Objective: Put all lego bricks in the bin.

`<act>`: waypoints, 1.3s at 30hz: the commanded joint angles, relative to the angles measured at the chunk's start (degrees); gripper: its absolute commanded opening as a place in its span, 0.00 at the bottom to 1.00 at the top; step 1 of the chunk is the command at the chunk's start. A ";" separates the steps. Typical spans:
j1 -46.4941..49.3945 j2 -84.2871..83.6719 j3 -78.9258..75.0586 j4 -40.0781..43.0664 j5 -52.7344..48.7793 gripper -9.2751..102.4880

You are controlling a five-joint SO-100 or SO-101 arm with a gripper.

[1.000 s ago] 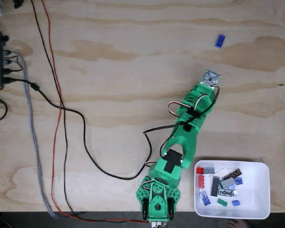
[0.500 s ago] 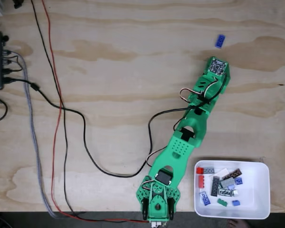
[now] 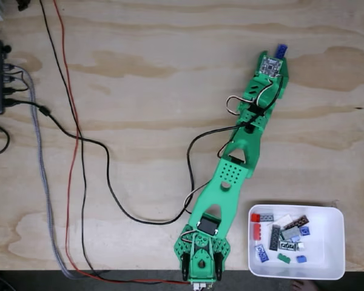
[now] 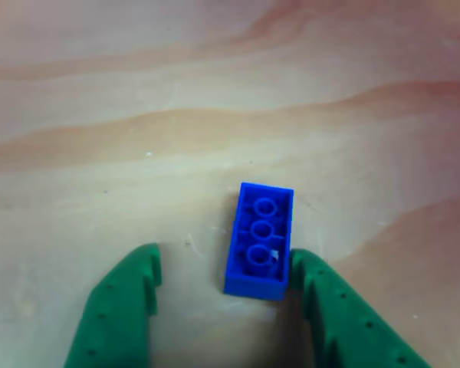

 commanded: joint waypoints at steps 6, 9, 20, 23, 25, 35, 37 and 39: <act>0.97 -2.55 -14.06 11.78 0.88 0.08; 1.58 11.25 -3.60 15.73 8.44 0.08; 13.62 82.18 13.01 106.88 22.94 0.08; 27.51 91.32 20.83 110.48 15.03 0.08; 36.39 94.83 25.31 110.21 7.65 0.08; 58.71 101.78 37.88 104.06 -10.20 0.08; 61.08 102.92 41.22 102.39 -13.01 0.08; 61.96 103.45 46.32 98.61 -13.89 0.08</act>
